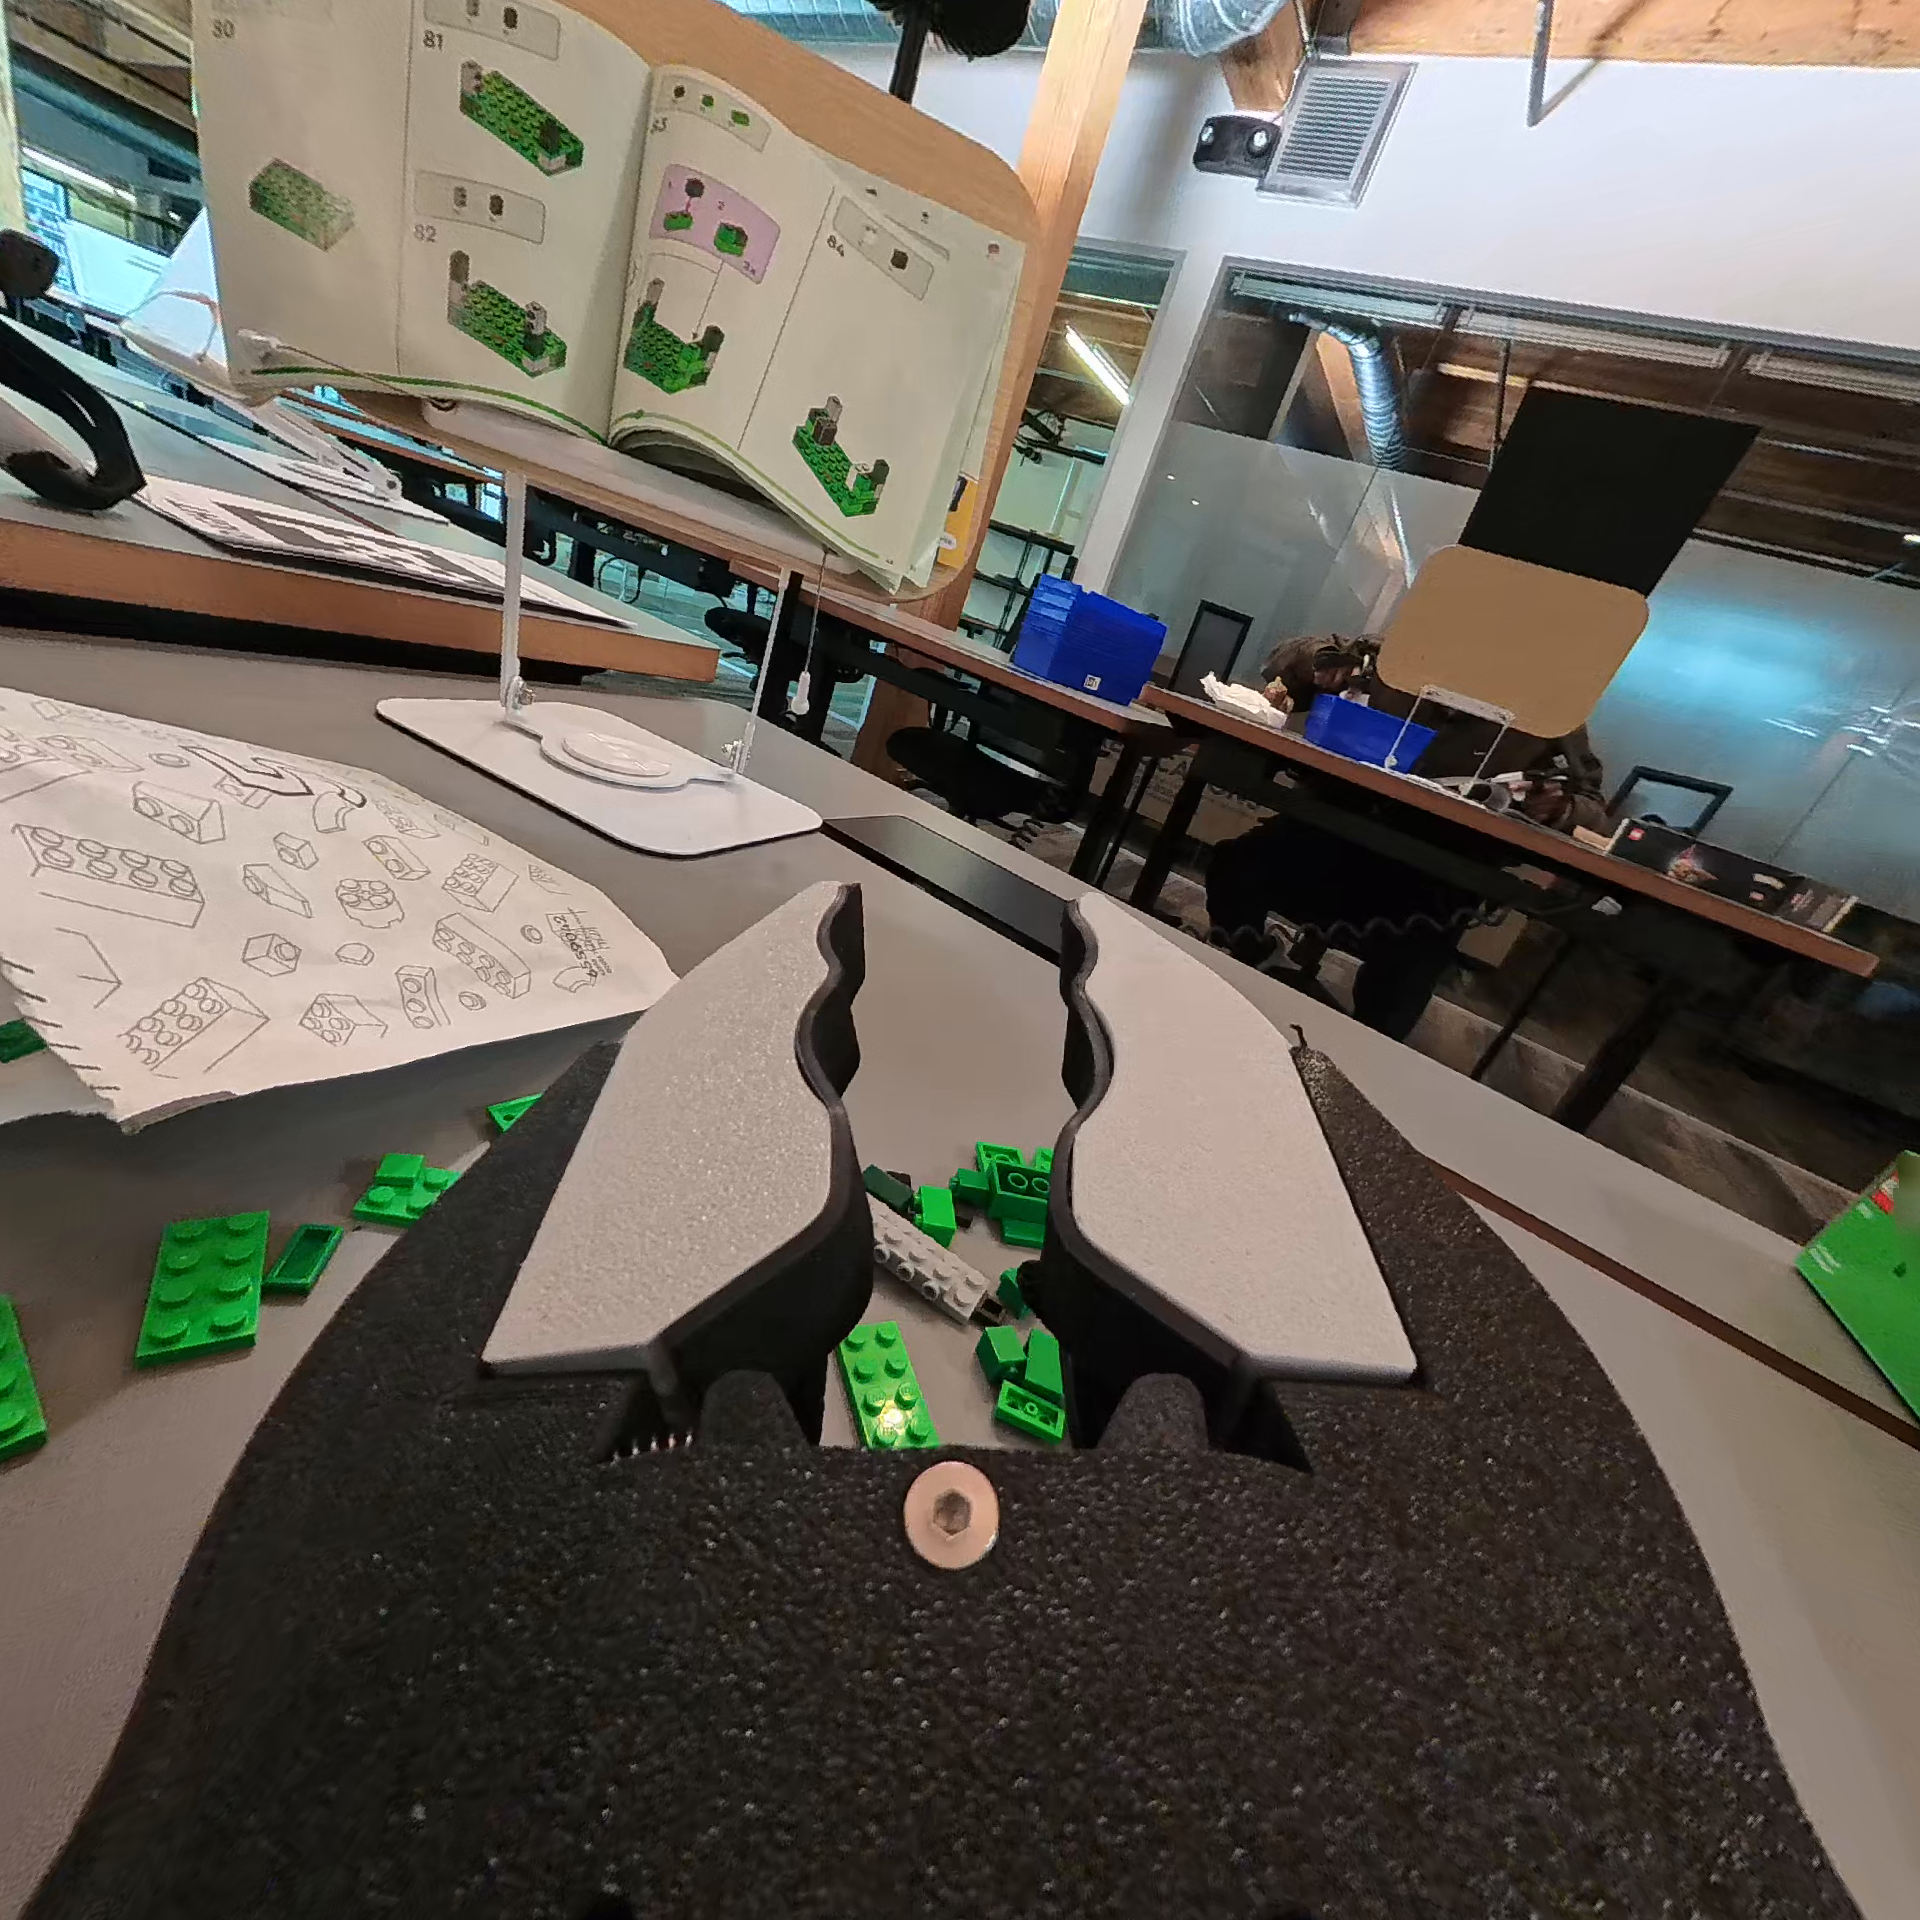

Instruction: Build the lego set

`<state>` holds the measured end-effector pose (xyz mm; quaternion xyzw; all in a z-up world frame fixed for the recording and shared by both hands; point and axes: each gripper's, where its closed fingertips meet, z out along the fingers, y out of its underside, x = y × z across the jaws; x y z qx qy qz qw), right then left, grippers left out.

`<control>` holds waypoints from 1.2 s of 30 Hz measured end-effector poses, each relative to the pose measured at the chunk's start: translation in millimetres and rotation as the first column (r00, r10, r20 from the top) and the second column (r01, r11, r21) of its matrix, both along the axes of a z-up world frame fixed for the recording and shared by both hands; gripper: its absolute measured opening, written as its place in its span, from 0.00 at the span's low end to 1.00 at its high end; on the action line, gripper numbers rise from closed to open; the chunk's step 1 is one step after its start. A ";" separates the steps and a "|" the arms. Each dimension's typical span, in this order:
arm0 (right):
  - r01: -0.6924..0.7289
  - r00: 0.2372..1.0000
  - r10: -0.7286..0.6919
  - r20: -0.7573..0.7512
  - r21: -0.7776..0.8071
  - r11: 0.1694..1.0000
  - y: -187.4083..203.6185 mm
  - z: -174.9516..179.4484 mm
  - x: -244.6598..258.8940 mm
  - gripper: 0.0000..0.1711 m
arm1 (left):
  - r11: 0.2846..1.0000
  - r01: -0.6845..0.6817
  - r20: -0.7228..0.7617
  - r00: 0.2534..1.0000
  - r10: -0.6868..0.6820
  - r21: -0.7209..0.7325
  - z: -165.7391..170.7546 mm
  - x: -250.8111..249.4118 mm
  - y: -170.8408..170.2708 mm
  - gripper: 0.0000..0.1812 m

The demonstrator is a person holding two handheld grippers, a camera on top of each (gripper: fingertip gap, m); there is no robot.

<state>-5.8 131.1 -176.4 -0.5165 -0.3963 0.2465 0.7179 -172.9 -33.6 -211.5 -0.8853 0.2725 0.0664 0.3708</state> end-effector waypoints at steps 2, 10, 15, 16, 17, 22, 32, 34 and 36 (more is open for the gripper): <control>0.001 1.000 -0.001 -0.001 0.000 1.000 0.6 0.1 -0.2 0.21 | 0.985 -0.018 0.027 1.000 0.014 0.171 32.4 -9.7 10.2 0.50; -0.006 1.000 0.006 0.019 0.017 1.000 -1.3 -1.1 -3.4 0.20 | 0.683 -0.114 -0.173 0.926 0.337 0.721 138.2 -80.9 123.1 0.28; -0.008 1.000 0.007 0.028 0.014 1.000 -0.3 -2.5 -4.9 0.20 | 0.807 0.074 -0.648 0.641 0.412 0.586 113.0 -113.2 220.0 0.30; -0.009 0.999 0.009 0.031 0.014 1.000 -0.3 -2.9 -5.4 0.20 | 0.827 0.120 -0.731 0.549 0.406 0.549 109.8 -115.0 235.4 0.30; -0.010 0.999 0.010 0.034 0.016 1.000 -0.3 -3.2 -5.8 0.20 | 0.845 0.153 -0.794 0.458 0.399 0.513 107.0 -116.5 249.1 0.30; -0.020 0.999 0.019 0.048 0.010 1.000 0.7 -5.5 -8.7 0.19 | 0.873 0.140 -0.821 0.435 0.369 0.466 89.8 -123.6 289.2 0.26; -0.029 0.998 0.029 0.061 0.001 1.000 2.3 -7.9 -12.6 0.19 | 0.848 0.115 -0.758 0.521 0.392 0.517 103.4 -131.9 308.6 0.25; -0.029 0.998 0.029 0.062 0.000 1.000 2.4 -8.3 -12.7 0.19 | 0.866 0.103 -0.767 0.524 0.370 0.489 96.6 -135.3 312.1 0.25; -0.030 0.997 0.030 0.065 -0.002 1.000 2.3 -8.8 -13.1 0.19 | 0.868 0.110 -0.774 0.517 0.366 0.484 95.2 -135.9 313.6 0.24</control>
